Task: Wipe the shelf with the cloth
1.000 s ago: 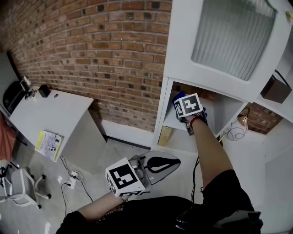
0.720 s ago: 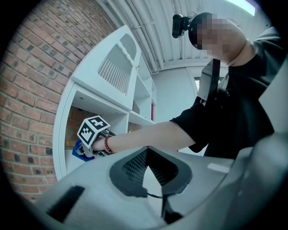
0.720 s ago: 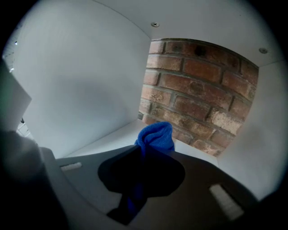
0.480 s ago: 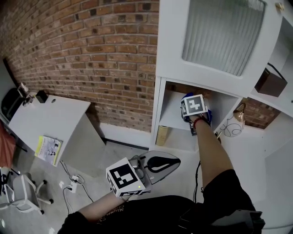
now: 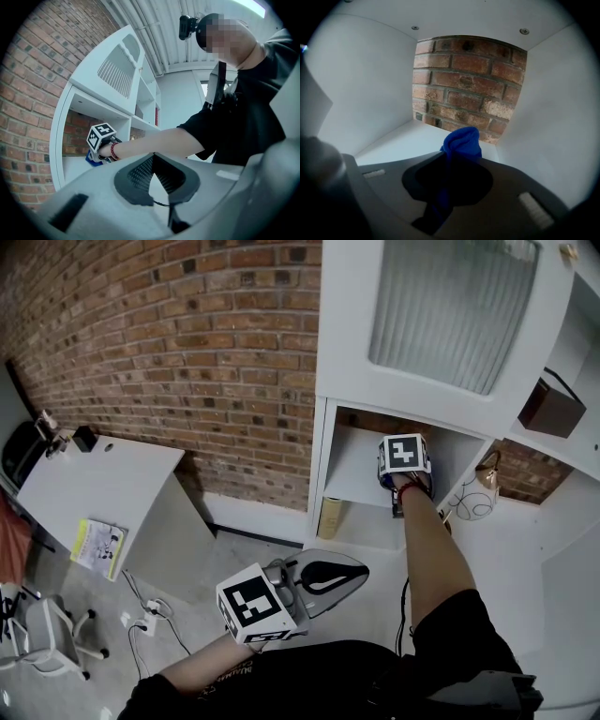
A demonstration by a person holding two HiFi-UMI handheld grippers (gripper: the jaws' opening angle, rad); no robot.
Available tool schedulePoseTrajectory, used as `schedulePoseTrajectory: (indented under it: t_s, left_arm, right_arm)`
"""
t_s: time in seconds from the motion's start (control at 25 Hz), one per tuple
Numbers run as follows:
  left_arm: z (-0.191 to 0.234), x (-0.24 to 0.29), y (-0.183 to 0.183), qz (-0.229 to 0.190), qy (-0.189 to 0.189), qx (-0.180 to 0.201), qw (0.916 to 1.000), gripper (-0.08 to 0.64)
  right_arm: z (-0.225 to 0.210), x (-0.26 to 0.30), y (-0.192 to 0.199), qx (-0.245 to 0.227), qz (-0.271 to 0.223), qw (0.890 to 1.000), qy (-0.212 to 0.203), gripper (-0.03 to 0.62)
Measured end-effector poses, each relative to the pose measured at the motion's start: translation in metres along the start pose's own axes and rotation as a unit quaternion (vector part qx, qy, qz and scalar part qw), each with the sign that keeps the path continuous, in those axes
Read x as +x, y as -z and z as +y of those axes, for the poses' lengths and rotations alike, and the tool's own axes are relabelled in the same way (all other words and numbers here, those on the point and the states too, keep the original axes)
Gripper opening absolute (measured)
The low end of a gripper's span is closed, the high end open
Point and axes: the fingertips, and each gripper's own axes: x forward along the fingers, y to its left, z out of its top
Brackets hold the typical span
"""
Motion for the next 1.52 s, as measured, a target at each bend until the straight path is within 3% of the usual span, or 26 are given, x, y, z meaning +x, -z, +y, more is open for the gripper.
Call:
schedulePoseTrajectory:
  t_s: [0.44,0.56,0.64,0.72,0.84,0.92,1.28,1.52]
  left_arm:
    - [-0.003,-0.006,0.0,0.006,-0.011,0.001,0.9999,0.0]
    - [-0.005,-0.013,-0.001,0.005,-0.018,0.008,0.9998,0.0]
    - [-0.004,-0.019,0.0,0.004,-0.027,0.008,0.9996,0.0]
    - [-0.002,-0.027,0.003,0.002,-0.04,-0.001,0.9992,0.0]
    - [-0.001,-0.033,0.002,-0.006,-0.052,-0.002,0.9986,0.0]
    - [-0.003,-0.034,0.002,-0.006,-0.052,0.0,0.9986,0.0]
    - [-0.002,-0.05,0.006,0.002,-0.075,-0.004,0.9971,0.0]
    - [-0.008,-0.035,0.004,0.01,-0.059,0.004,0.9982,0.0]
  right_arm:
    - [-0.016,-0.002,0.005,0.012,-0.001,1.0,0.023,0.041]
    - [-0.015,-0.003,0.002,0.015,-0.006,1.0,0.011,0.041]
    - [-0.004,-0.008,-0.004,0.016,-0.03,0.999,-0.026,0.041]
    - [0.025,-0.014,-0.013,0.014,-0.062,0.993,-0.096,0.042]
    - [0.081,-0.022,-0.032,0.032,-0.085,0.973,-0.213,0.042]
    - [0.11,-0.025,-0.038,0.023,-0.082,0.965,-0.247,0.043]
    - [0.143,-0.013,-0.028,-0.065,-0.034,0.971,-0.229,0.041]
    - [0.139,-0.012,-0.023,-0.064,-0.017,0.972,-0.224,0.041]
